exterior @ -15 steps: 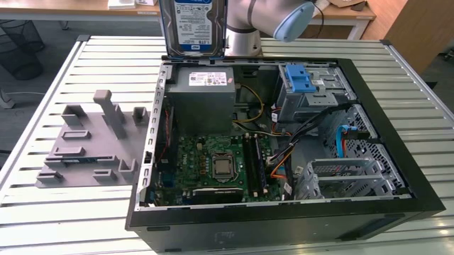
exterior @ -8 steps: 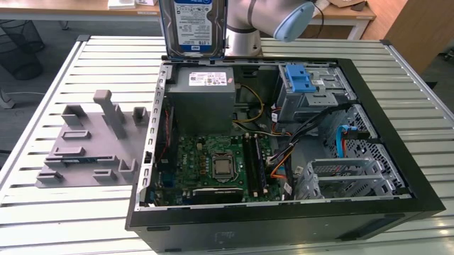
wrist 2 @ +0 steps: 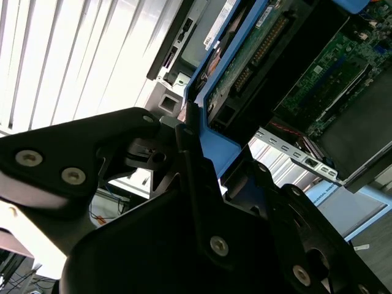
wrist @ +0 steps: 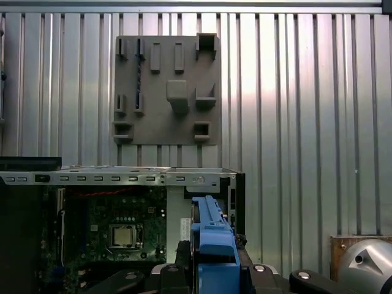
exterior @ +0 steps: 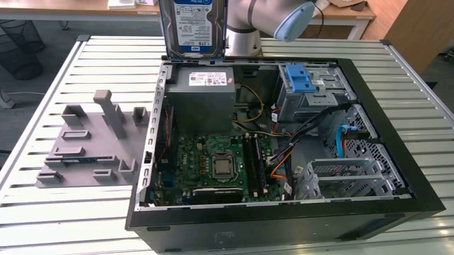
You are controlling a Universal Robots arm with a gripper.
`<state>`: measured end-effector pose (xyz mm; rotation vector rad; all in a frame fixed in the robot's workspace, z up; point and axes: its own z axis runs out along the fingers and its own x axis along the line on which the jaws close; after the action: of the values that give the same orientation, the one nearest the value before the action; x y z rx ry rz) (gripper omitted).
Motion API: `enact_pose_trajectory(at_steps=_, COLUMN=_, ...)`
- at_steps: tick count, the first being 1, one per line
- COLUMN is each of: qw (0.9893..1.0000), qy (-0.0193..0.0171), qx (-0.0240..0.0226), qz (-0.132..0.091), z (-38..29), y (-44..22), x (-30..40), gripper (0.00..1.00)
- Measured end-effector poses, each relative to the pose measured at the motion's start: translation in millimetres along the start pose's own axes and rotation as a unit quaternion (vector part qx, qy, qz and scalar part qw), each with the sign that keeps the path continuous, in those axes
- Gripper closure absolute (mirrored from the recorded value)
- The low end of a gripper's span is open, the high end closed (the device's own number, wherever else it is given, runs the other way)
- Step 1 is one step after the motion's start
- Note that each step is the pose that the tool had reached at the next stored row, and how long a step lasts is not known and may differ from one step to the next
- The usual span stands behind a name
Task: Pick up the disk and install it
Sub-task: 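Pick up the disk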
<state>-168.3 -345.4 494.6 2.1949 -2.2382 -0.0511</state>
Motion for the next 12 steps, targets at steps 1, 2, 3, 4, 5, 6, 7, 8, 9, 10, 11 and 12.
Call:
enact_pose_trajectory(at_steps=1, qw=1.0000, qy=0.0000, qx=0.0000, qz=0.000, z=0.0, y=0.0, x=0.4, gripper=0.63)
enact_pose_trajectory(at_steps=2, qw=1.0000, qy=0.0000, qx=0.0000, qz=0.000, z=0.0, y=0.0, x=0.8, gripper=0.63)
enact_pose_trajectory(at_steps=3, qw=1.0000, qy=-0.0001, qx=0.0000, qz=0.000, z=0.0, y=0.0, x=1.1, gripper=0.63)
enact_pose_trajectory(at_steps=4, qw=1.0000, qy=-0.0001, qx=0.0000, qz=0.000, z=0.1, y=0.0, x=1.5, gripper=0.63)
enact_pose_trajectory(at_steps=5, qw=1.0000, qy=-0.0001, qx=0.0000, qz=0.000, z=0.0, y=0.0, x=1.8, gripper=0.63)
enact_pose_trajectory(at_steps=6, qw=1.0000, qy=0.0000, qx=0.0000, qz=0.000, z=0.0, y=0.0, x=1.9, gripper=0.63)
enact_pose_trajectory(at_steps=7, qw=1.0000, qy=0.0000, qx=0.0000, qz=0.000, z=0.0, y=0.0, x=2.0, gripper=0.63)
enact_pose_trajectory(at_steps=8, qw=1.0000, qy=0.0000, qx=0.0000, qz=0.000, z=0.0, y=0.0, x=2.1, gripper=0.63)
enact_pose_trajectory(at_steps=9, qw=1.0000, qy=-0.0001, qx=0.0000, qz=0.000, z=0.0, y=0.0, x=2.2, gripper=0.63)
enact_pose_trajectory(at_steps=10, qw=1.0000, qy=0.0000, qx=0.0000, qz=0.000, z=0.0, y=0.0, x=2.2, gripper=0.63)
enact_pose_trajectory(at_steps=11, qw=1.0000, qy=0.0000, qx=0.0000, qz=0.000, z=0.0, y=0.0, x=2.2, gripper=0.63)
enact_pose_trajectory(at_steps=12, qw=1.0000, qy=0.0000, qx=0.0000, qz=0.000, z=0.0, y=-0.1, x=2.3, gripper=0.63)
